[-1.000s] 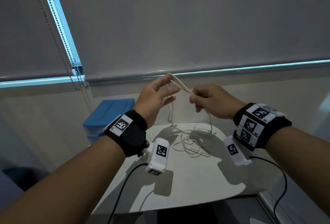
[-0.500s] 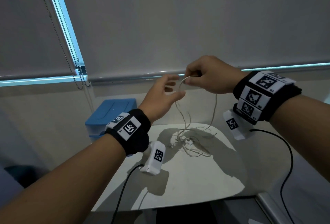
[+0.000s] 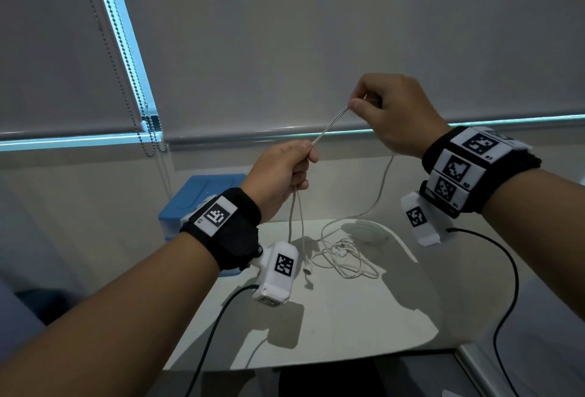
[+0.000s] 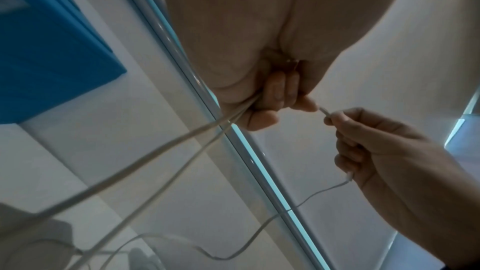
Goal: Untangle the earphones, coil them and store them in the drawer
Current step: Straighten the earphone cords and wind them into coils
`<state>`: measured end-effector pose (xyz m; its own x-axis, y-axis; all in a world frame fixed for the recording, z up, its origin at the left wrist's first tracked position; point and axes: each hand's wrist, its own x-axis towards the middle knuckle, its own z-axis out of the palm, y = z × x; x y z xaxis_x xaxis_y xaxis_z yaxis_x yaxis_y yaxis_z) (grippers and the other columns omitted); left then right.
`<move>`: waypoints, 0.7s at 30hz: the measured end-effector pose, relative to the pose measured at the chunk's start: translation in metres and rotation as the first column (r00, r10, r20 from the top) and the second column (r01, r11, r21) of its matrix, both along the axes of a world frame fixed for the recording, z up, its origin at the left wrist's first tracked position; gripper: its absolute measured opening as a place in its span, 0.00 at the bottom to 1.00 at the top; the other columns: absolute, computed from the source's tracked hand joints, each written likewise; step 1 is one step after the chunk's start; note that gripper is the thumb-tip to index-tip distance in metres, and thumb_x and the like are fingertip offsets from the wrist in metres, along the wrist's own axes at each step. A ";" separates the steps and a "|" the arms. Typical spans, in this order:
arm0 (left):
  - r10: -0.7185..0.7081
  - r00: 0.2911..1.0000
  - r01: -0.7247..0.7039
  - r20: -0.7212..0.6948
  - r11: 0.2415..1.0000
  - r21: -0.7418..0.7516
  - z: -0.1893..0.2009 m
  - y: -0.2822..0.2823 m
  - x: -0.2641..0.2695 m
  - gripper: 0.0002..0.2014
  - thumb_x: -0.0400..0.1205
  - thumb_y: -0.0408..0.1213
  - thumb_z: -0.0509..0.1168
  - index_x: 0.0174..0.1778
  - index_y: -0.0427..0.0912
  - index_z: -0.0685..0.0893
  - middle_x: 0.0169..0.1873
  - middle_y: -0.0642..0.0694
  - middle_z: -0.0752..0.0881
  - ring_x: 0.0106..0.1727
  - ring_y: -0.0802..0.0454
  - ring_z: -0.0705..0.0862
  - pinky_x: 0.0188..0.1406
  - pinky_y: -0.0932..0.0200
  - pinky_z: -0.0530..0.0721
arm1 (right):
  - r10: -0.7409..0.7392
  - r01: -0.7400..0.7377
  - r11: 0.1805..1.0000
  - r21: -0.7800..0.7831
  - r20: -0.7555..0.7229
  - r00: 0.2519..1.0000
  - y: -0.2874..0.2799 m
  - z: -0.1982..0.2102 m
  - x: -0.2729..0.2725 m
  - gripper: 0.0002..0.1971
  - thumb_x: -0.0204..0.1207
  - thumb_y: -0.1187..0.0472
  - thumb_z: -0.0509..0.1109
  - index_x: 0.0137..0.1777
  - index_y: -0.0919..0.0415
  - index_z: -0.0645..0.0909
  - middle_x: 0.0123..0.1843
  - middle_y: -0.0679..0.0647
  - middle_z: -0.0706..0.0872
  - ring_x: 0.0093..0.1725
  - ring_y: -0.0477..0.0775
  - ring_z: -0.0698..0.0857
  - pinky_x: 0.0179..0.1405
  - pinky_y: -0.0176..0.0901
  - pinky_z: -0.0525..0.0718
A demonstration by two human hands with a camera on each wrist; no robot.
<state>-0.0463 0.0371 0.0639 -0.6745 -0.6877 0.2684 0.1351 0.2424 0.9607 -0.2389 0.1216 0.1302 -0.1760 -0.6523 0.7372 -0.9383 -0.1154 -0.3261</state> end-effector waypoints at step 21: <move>-0.095 0.995 0.096 -0.018 0.995 0.040 -0.002 -0.002 0.022 0.14 0.92 0.38 0.56 0.53 0.39 0.87 0.24 0.53 0.65 0.23 0.57 0.60 0.21 0.64 0.59 | 0.271 -0.514 0.794 0.325 0.567 0.778 -0.013 -0.059 0.043 0.15 0.68 0.66 0.72 0.55 0.60 0.81 0.49 0.52 0.88 0.51 0.52 0.87 0.55 0.51 0.82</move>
